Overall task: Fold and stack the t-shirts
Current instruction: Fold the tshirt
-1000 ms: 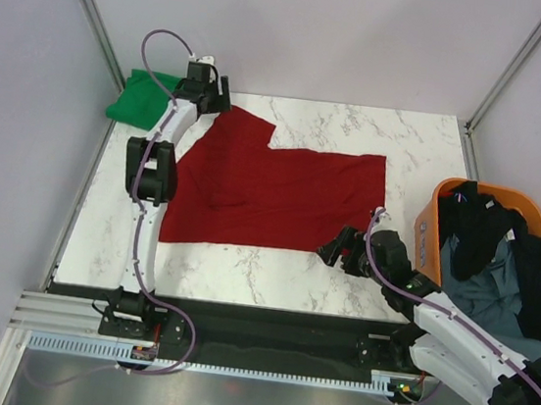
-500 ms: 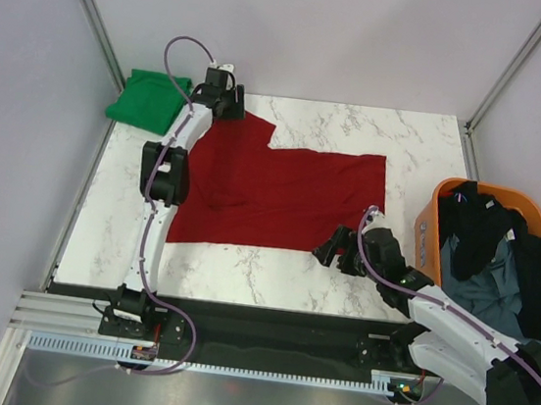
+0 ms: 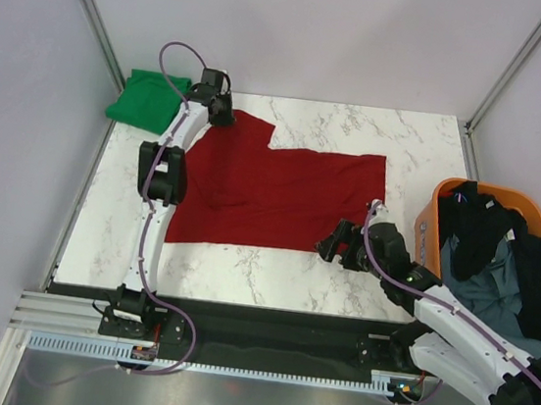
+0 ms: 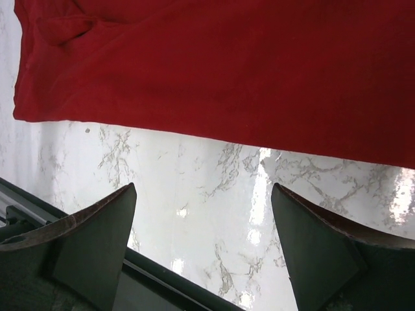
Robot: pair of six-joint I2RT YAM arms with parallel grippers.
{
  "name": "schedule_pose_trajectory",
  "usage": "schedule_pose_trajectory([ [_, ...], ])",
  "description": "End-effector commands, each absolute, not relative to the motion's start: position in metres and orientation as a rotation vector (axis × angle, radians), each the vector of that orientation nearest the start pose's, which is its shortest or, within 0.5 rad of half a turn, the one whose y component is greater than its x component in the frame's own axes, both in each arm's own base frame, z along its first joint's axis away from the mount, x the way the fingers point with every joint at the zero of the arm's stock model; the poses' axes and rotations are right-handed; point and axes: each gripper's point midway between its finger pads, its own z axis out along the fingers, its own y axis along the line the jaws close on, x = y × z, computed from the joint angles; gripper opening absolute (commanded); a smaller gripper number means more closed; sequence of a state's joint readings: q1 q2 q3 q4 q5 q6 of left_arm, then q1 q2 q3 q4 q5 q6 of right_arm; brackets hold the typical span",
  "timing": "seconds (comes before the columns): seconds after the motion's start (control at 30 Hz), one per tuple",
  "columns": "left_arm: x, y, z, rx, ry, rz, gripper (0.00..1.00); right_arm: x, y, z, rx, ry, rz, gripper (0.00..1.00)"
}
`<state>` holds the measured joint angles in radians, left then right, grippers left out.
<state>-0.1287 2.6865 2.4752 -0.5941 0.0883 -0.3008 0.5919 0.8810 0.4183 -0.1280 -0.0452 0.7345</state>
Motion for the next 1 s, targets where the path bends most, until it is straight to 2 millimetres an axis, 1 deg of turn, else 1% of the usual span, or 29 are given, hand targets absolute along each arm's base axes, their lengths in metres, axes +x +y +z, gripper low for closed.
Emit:
schedule_pose_trajectory([
  [0.0, 0.633, -0.121, 0.022, -0.151, 2.441, -0.377, 0.02, 0.239, 0.187, 0.131, 0.136, 2.198, 0.720, 0.93],
  [0.03, 0.633, -0.118, 0.022, -0.172, 2.441, -0.378, 0.02, 0.244, 0.185, 0.129, 0.138, 2.219, 0.675, 0.93],
  [0.07, 0.633, -0.113, 0.021, -0.195, 2.442, -0.365, 0.02, 0.254, 0.177, 0.131, 0.153, 2.210, 0.593, 0.93],
  [0.1, 0.634, -0.113, 0.020, -0.203, 2.434, -0.373, 0.02, 0.265, 0.175, 0.147, 0.174, 2.194, 0.548, 0.95],
  [0.13, 0.634, -0.109, 0.019, -0.214, 2.434, -0.395, 0.02, 0.275, 0.169, 0.137, 0.201, 2.235, 0.453, 0.96],
  [0.17, 0.633, -0.112, 0.019, -0.209, 2.435, -0.438, 0.02, 0.285, 0.165, 0.138, 0.216, 2.245, 0.396, 0.96],
  [0.2, 0.634, -0.111, 0.027, -0.210, 2.417, -0.465, 0.02, 0.304, 0.164, 0.160, 0.223, 2.210, 0.348, 0.96],
  [0.23, 0.633, -0.109, 0.020, -0.222, 2.415, -0.489, 0.02, 0.322, 0.155, 0.145, 0.255, 2.262, 0.262, 0.96],
  [0.27, 0.632, -0.109, 0.021, -0.227, 2.406, -0.511, 0.02, 0.335, 0.151, 0.146, 0.270, 2.271, 0.236, 0.96],
  [0.3, 0.631, -0.110, 0.024, -0.222, 2.392, -0.523, 0.02, 0.358, 0.152, 0.166, 0.290, 2.237, 0.245, 0.95],
  [0.33, 0.630, -0.110, 0.025, -0.215, 2.377, -0.531, 0.02, 0.378, 0.137, 0.149, 0.328, 2.276, 0.170, 0.95],
  [0.37, 0.629, -0.111, 0.030, -0.205, 2.364, -0.540, 0.02, 0.392, 0.131, 0.149, 0.347, 2.274, 0.147, 0.94],
  [0.4, 0.622, -0.111, 0.021, -0.204, 2.381, -0.543, 0.02, 0.417, 0.126, 0.147, 0.370, 2.270, 0.100, 0.93],
  [0.43, 0.624, -0.111, 0.032, -0.193, 2.352, -0.548, 0.02, 0.431, 0.117, 0.146, 0.387, 2.267, 0.059, 0.91],
  [0.47, 0.626, -0.112, 0.034, -0.183, 2.334, -0.553, 0.02, 0.443, 0.099, 0.141, 0.426, 2.278, 0.008, 0.90],
  [0.5, 0.621, -0.112, 0.029, -0.183, 2.343, -0.554, 0.02, 0.467, 0.094, 0.160, 0.450, 2.231, -0.001, 0.88],
  [0.53, 0.622, -0.113, 0.036, -0.178, 2.326, -0.559, 0.02, 0.483, 0.075, 0.135, 0.486, 2.272, -0.089, 0.86],
  [0.57, 0.623, -0.113, 0.037, -0.175, 2.317, -0.562, 0.02, 0.491, 0.068, 0.130, 0.496, 2.292, -0.119, 0.84],
  [0.6, 0.621, -0.113, 0.034, -0.175, 2.321, -0.559, 0.02, 0.515, 0.066, 0.146, 0.509, 2.252, -0.101, 0.82],
  [0.63, 0.622, -0.112, 0.036, -0.177, 2.316, -0.559, 0.02, 0.527, 0.057, 0.119, 0.515, 2.303, -0.136, 0.81],
  [0.67, 0.622, -0.112, 0.036, -0.176, 2.315, -0.561, 0.02, 0.533, 0.055, 0.114, 0.517, 2.319, -0.142, 0.81],
  [0.7, 0.622, -0.112, 0.036, -0.177, 2.315, -0.559, 0.02, 0.552, 0.056, 0.107, 0.516, 2.314, -0.138, 0.80],
  [0.73, 0.622, -0.112, 0.036, -0.175, 2.313, -0.563, 0.02, 0.559, 0.050, 0.103, 0.524, 2.318, -0.149, 0.80],
  [0.77, 0.622, -0.113, 0.035, -0.175, 2.315, -0.571, 0.02, 0.561, 0.046, 0.097, 0.527, 2.334, -0.174, 0.80],
  [0.8, 0.622, -0.112, 0.035, -0.174, 2.314, -0.572, 0.02, 0.572, 0.044, 0.088, 0.533, 2.334, -0.187, 0.80],
  [0.87, 0.622, -0.111, 0.036, -0.179, 2.311, -0.568, 0.02, 0.577, 0.033, 0.076, 0.559, 2.346, -0.216, 0.79],
  [0.9, 0.622, -0.112, 0.036, -0.180, 2.313, -0.571, 0.02, 0.580, 0.030, 0.067, 0.568, 2.355, -0.226, 0.79],
  [0.93, 0.623, -0.112, 0.037, -0.179, 2.310, -0.573, 0.02, 0.581, 0.023, 0.060, 0.587, 2.362, -0.225, 0.77],
  [0.97, 0.623, -0.112, 0.035, -0.176, 2.312, -0.575, 0.02, 0.581, 0.022, 0.054, 0.590, 2.372, -0.220, 0.75],
])
